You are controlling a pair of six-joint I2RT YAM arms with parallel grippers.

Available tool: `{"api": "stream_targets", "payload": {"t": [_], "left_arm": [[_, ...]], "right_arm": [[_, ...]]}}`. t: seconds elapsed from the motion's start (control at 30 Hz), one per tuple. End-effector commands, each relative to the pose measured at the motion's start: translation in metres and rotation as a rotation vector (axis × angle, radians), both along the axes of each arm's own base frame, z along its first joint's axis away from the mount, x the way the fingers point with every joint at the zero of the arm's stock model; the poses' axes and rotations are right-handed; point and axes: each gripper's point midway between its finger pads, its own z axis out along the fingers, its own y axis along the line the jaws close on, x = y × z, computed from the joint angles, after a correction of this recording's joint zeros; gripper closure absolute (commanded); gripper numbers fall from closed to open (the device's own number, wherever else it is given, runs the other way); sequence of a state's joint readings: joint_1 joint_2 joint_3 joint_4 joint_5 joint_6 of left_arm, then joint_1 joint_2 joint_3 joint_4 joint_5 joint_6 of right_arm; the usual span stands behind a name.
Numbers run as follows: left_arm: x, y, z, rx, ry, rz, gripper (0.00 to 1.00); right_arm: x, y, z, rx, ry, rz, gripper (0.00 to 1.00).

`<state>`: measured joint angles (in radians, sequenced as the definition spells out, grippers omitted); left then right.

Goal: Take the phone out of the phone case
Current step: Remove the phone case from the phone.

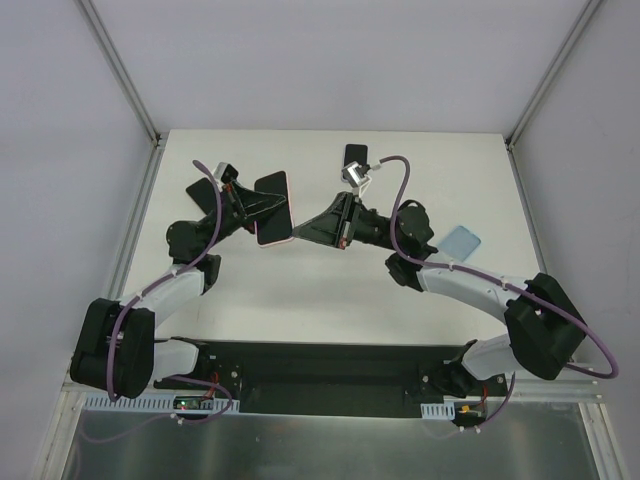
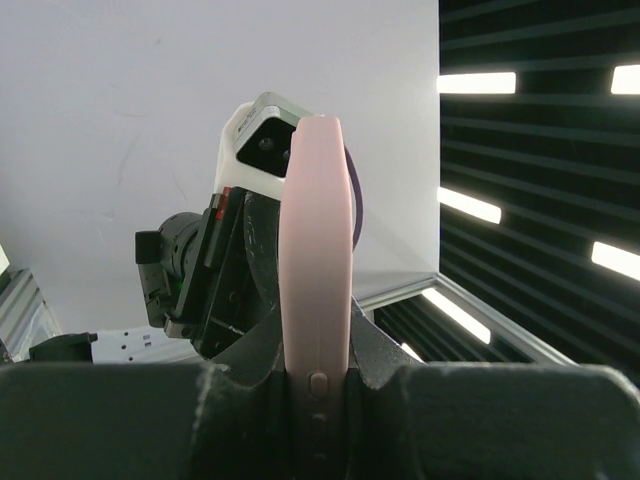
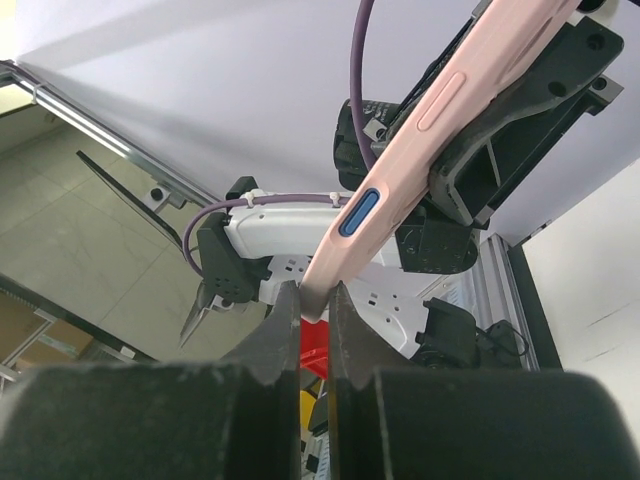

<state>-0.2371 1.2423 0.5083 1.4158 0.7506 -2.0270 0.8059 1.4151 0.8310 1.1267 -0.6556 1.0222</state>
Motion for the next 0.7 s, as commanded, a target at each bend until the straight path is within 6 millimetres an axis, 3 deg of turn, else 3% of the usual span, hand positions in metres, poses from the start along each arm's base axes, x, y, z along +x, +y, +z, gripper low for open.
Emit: {"api": "stream_targets", "payload": {"t": [0.0,0.2,0.27,0.37,0.5,0.57,0.67], "left_arm": [[-0.006,0.002,0.02,-0.082,-0.027,0.013,1.0],[-0.009,0.0,0.022,-0.042,-0.054,0.024,1.0],[-0.011,-0.001,0.022,-0.022,-0.066,0.025,1.0],[-0.011,-0.001,0.019,0.009,-0.074,0.043,1.0],[-0.012,0.001,0.018,0.03,-0.086,0.058,1.0],[-0.012,0.002,0.018,0.032,-0.086,0.059,1.0],[-0.012,0.003,0.018,0.033,-0.087,0.062,1.0]], "right_arm": [[-0.062,-0.008,0.054,0.172,-0.317,0.142,0.99],[-0.047,0.007,0.04,0.074,-0.216,0.128,0.95],[-0.039,0.012,0.033,0.048,-0.161,0.12,0.76],[-0.023,0.016,0.024,0.046,-0.059,0.042,0.58],[-0.012,0.013,0.008,0.036,0.024,-0.044,0.57],[-0.01,0.009,0.001,0.026,0.047,-0.075,0.64],[-0.005,0.003,-0.001,0.02,0.055,-0.134,0.67]]}}
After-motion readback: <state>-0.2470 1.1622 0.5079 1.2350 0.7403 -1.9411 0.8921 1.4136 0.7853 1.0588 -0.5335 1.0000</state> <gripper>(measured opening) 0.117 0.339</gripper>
